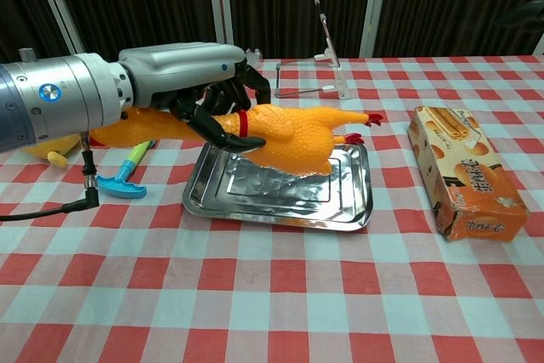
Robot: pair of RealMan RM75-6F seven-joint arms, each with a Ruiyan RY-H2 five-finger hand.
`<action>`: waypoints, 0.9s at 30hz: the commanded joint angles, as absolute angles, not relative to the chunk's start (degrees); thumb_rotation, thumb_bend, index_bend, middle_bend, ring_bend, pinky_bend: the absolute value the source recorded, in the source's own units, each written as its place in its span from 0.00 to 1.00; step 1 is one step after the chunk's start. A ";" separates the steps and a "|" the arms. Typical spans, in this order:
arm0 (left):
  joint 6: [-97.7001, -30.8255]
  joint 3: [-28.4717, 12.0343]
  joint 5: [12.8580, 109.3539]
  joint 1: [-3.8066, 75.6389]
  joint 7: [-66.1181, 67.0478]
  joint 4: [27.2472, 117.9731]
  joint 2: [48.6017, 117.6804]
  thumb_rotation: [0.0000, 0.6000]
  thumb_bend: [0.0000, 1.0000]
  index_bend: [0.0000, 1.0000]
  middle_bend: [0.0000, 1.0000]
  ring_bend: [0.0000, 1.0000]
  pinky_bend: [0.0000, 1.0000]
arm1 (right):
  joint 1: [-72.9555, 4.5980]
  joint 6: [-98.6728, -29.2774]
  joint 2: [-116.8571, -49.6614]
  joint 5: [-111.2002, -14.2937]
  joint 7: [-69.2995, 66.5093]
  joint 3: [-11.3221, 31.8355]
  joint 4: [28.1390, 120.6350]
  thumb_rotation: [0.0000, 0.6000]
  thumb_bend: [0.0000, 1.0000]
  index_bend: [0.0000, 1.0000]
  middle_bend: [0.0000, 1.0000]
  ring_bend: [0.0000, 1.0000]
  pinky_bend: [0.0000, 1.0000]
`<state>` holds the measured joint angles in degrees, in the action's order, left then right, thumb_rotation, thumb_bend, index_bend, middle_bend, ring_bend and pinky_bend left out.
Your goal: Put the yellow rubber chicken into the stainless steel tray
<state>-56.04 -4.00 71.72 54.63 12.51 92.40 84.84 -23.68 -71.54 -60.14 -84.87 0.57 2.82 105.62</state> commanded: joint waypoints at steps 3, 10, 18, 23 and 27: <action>-55.86 -5.11 70.03 53.58 11.48 85.33 88.69 1.00 0.57 0.57 0.68 0.63 0.61 | -22.71 -72.93 -59.61 -84.70 -1.20 3.61 104.99 1.00 0.05 0.00 0.00 0.00 0.09; -55.77 -7.69 69.58 54.50 12.03 77.47 94.90 1.00 0.52 0.57 0.68 0.63 0.61 | -22.49 -72.50 -60.26 -84.76 -3.13 3.96 103.66 1.00 0.05 0.00 0.00 0.00 0.09; -54.14 -9.56 70.20 56.61 13.97 72.63 98.62 1.00 0.34 0.49 0.55 0.47 0.46 | -21.46 -73.82 -60.24 -85.62 -5.08 4.26 102.96 1.00 0.05 0.00 0.00 0.00 0.09; -53.31 -9.48 70.49 56.82 14.98 72.35 99.29 1.00 0.24 0.31 0.38 0.30 0.35 | -20.72 -74.76 -60.12 -86.14 -5.72 4.31 102.76 1.00 0.05 0.00 0.00 0.00 0.09; -51.89 -8.60 69.92 56.45 16.89 73.32 98.25 1.00 0.12 0.11 0.14 0.08 0.13 | -20.09 -75.39 -59.66 -86.36 -6.27 4.34 102.72 1.00 0.05 0.00 0.00 0.00 0.09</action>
